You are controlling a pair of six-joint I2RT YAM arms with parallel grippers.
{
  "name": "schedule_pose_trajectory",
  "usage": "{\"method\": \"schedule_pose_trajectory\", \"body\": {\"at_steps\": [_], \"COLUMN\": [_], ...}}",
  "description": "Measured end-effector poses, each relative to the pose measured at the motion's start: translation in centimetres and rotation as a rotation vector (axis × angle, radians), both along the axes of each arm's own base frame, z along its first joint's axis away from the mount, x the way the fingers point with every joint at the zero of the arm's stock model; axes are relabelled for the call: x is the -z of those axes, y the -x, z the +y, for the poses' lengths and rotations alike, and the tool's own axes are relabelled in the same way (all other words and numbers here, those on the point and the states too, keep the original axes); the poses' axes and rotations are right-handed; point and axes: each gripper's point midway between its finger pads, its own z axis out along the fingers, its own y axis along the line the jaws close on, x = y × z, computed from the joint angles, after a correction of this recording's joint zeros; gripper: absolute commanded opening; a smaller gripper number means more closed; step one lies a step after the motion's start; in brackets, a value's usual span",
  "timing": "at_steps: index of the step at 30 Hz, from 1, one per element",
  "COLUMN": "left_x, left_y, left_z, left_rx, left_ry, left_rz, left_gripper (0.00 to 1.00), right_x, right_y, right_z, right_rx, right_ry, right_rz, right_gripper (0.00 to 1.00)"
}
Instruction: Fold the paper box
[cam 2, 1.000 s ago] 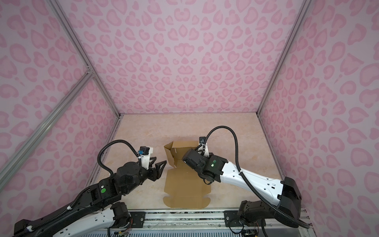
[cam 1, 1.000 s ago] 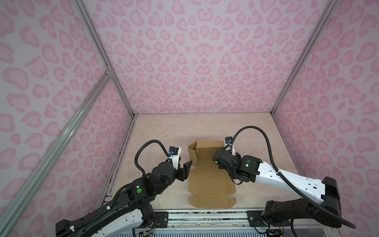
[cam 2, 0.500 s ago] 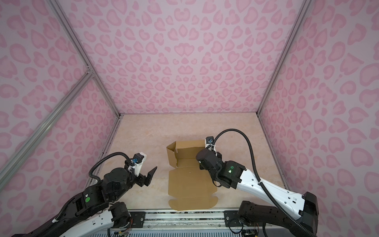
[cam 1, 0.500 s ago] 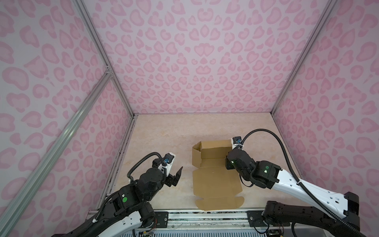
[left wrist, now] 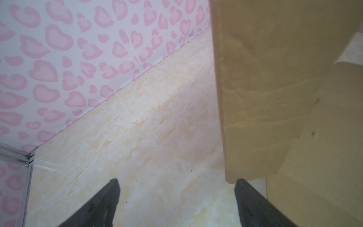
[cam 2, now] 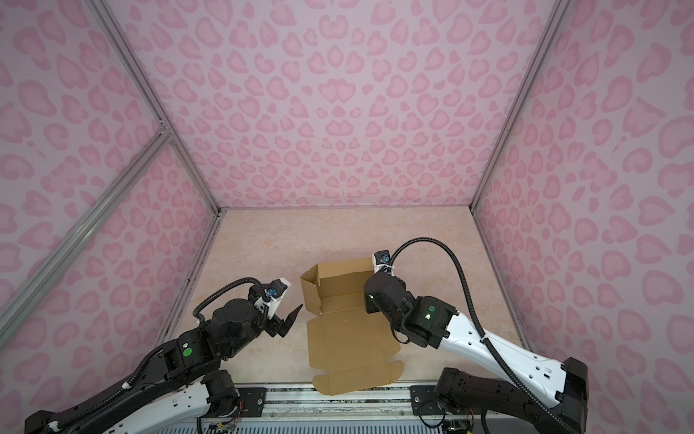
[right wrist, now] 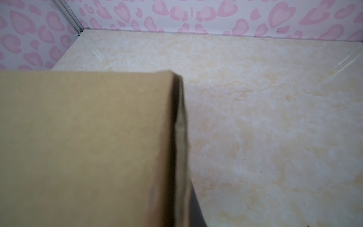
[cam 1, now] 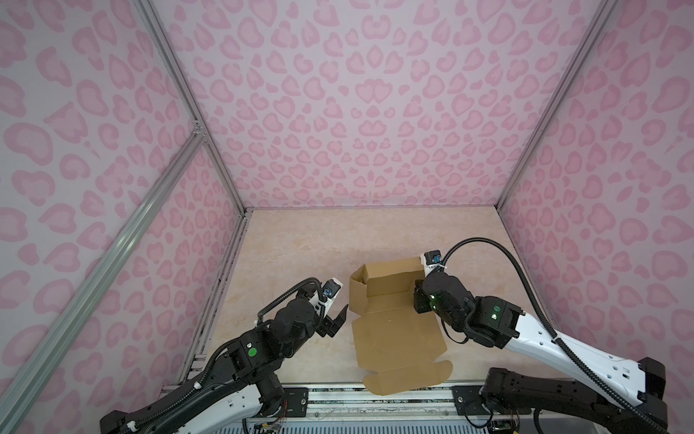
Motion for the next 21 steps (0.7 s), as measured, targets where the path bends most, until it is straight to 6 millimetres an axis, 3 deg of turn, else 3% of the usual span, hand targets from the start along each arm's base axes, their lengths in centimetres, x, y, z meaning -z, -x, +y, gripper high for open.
{"method": "schedule_pose_trajectory", "body": {"at_steps": [11,21], "left_x": [-0.4,0.9], "left_y": [0.5,0.8], "left_z": [-1.5,-2.8], "left_rx": [0.079,0.131], "left_ry": [0.059,0.061], "left_rz": [0.003,0.067], "left_gripper": [0.91,0.86], "right_x": [0.1,0.4], "right_y": [0.4,0.3], "right_z": [0.7,1.9], "right_rx": [-0.044,-0.055], "right_ry": [-0.015,0.018], "right_rz": [0.005,0.008], "right_gripper": [0.0,0.0]}}
